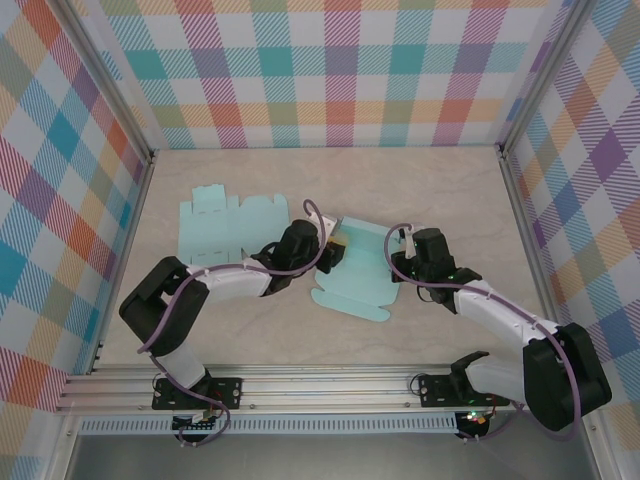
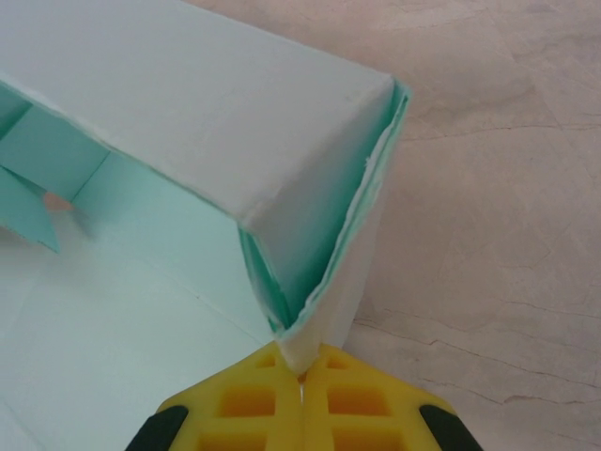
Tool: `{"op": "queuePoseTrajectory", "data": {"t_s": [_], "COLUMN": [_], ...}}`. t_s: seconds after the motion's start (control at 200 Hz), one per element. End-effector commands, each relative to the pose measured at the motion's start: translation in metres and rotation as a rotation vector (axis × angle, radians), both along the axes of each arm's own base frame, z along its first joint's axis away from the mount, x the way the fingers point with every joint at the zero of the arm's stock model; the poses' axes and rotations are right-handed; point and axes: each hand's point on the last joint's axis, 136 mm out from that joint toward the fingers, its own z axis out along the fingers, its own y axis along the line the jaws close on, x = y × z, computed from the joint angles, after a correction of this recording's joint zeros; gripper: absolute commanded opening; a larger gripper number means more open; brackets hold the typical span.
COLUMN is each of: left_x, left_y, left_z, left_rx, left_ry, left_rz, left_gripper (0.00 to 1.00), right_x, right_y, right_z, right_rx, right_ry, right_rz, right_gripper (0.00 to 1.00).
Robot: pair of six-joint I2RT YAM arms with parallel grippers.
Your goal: Fold the paper box
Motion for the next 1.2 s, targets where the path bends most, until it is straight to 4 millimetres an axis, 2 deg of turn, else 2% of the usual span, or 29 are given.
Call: {"op": "queuePoseTrajectory", "data": {"t_s": [0.0,0.245,0.59,0.715,0.85,0.975,1.195], "left_x": [0.014,0.013,0.03,0.037,0.049,0.059,0.068], "left_y": [0.004,-0.012,-0.014,-0.015,-0.009,-0.001,0.005], "left_z": [0.006,0.007,0.009,0.011,0.013,0.017,0.021], "left_rx": [0.04,0.073,0.129,0.114,0.107,0.079,0.026], "left_ry": [-0.09,-0.133,-0.171,-0.17,-0.172,-0.167,-0.155], "left_rz": [0.049,-0.054,-0.037,-0.026,0.005,0.03,0.036], "left_gripper": [0.36,0.41,0.42,0.45,0.44,0.39,0.35], "right_x": [0.002,-0.001,-0.005,-0.006,-0.008,-0.009,-0.012], "right_y": [0.012,0.019,0.027,0.03,0.032,0.034,0.04], "right_z": [0.017,0.02,0.024,0.024,0.025,0.026,0.03], "right_rx": [0.037,0.061,0.091,0.098,0.106,0.111,0.134], "right_ry": [-0.052,-0.06,-0.072,-0.071,-0.07,-0.072,-0.078], "right_rz": [0.057,0.1,0.151,0.168,0.182,0.194,0.233], "right_gripper": [0.0,0.0,0.0,0.0,0.0,0.0,0.0]}}
